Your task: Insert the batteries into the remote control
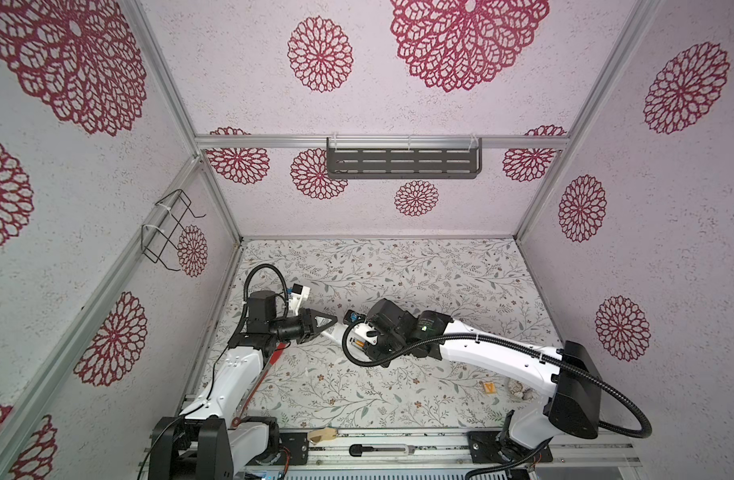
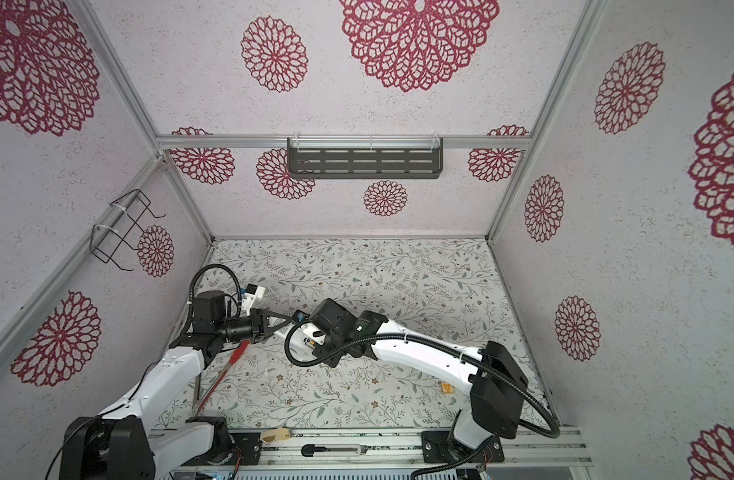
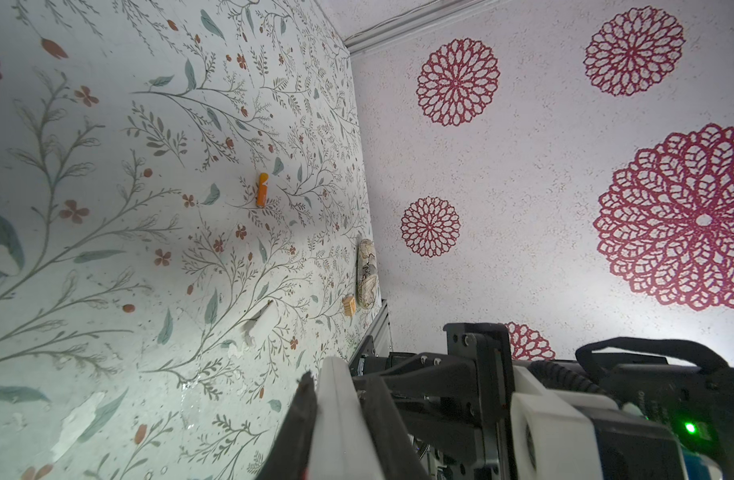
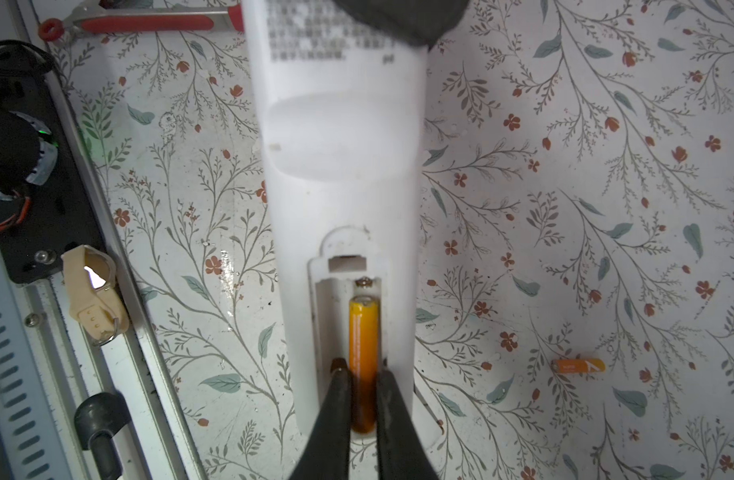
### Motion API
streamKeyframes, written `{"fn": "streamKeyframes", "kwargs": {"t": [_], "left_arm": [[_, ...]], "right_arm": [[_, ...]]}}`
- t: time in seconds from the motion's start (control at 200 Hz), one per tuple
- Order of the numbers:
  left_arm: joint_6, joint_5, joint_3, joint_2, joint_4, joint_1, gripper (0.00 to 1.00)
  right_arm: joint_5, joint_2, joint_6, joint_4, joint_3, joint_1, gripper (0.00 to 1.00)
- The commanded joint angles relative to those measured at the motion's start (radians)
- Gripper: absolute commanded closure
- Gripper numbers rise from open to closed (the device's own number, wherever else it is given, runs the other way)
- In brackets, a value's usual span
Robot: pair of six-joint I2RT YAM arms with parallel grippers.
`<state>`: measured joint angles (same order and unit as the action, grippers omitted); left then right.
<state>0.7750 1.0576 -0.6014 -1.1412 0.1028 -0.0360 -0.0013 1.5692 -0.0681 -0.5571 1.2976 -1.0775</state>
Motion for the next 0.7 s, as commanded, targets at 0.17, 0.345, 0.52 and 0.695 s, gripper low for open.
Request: {"fn": "streamKeyframes", "kwargs": {"t": [0.17, 0.345, 0.52, 0.695], "left_arm": [[0.037, 0.063, -0.014, 0.038, -0.073, -0.029, 1.0], [0.08, 0.083, 0.001, 0.046, -0.134, -0.049, 1.0], [0.124, 0.096, 0.017, 0.057, -0.196, -0.068, 1.0], [0.14, 0.106, 0.022, 0.058, -0.216, -0.079, 1.0]], "right_arm": [[0.023, -0.015, -0.038, 0.018, -0.039, 0.026, 0.88], [0.017, -0.032, -0.068, 0.072, -0.077, 0.033, 0.89], [0.005, -0.028, -0.094, 0.112, -0.102, 0.048, 0.9], [-0.013, -0.041, -0.12, 0.181, -0.147, 0.06, 0.9]]}}
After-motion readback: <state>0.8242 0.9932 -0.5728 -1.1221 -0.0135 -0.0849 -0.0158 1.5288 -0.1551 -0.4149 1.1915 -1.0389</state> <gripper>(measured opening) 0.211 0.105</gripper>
